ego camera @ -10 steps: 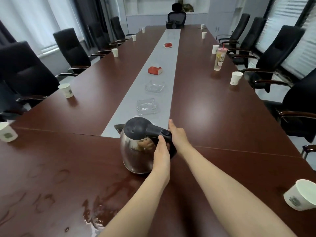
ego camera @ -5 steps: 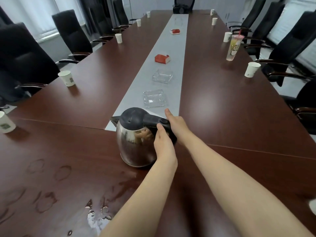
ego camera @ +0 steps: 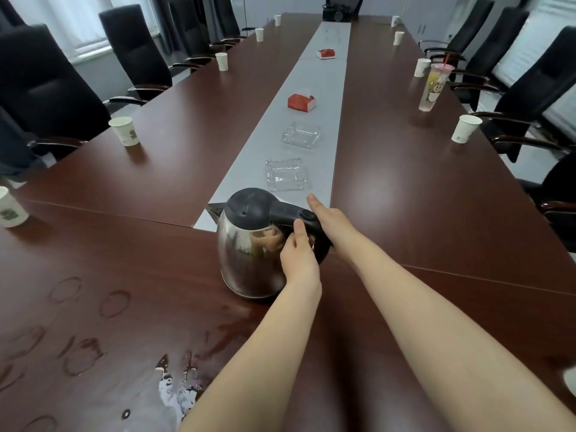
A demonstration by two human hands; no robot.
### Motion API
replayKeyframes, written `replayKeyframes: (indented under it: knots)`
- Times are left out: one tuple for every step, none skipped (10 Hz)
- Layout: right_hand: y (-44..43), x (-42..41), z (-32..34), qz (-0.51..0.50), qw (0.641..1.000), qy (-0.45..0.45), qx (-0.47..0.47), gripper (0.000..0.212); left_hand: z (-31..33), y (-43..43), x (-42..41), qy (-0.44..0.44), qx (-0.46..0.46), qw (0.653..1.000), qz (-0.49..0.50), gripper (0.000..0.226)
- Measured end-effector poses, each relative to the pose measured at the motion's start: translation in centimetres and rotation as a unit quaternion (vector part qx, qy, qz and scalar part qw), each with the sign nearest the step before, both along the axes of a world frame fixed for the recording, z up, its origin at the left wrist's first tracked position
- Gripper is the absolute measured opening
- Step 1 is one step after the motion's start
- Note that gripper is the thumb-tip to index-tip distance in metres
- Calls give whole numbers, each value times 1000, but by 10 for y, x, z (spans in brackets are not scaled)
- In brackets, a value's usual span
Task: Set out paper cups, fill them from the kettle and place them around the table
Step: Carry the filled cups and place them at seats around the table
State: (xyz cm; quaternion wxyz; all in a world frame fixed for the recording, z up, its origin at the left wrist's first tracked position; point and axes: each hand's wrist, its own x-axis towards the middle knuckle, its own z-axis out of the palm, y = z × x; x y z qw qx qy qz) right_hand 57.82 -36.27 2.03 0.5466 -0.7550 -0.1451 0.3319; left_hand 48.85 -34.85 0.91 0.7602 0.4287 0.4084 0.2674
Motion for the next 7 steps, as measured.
replayKeyframes:
  knots:
    - [-3, -3, 4, 5, 1000, 5, -2, 55, 0, 3, -1, 6, 5, 1000, -13, 27]
    - [-8, -7, 13, 27, 999, -7, -25, 55, 0, 5, -4, 27, 11, 999, -41, 30]
    - [-12, -14, 20, 24, 997, -42, -55, 53, 10, 7, -10, 46, -1, 997, -63, 34]
    - [-18, -20, 20, 16, 997, -51, -61, 55, 21, 8, -18, 80, 3, 993, -88, 47]
    - [-33, -32, 26, 11, 995, -51, -82, 52, 41, 9, -34, 104, -7, 986, -132, 57]
    - [-53, -45, 31, 6, 993, -40, -108, 59, 58, 7, -52, 125, -9, 975, -184, 64]
    - [-79, -67, 46, -5, 993, 11, -119, 64, 78, 5, -83, 154, 38, 970, -183, 64]
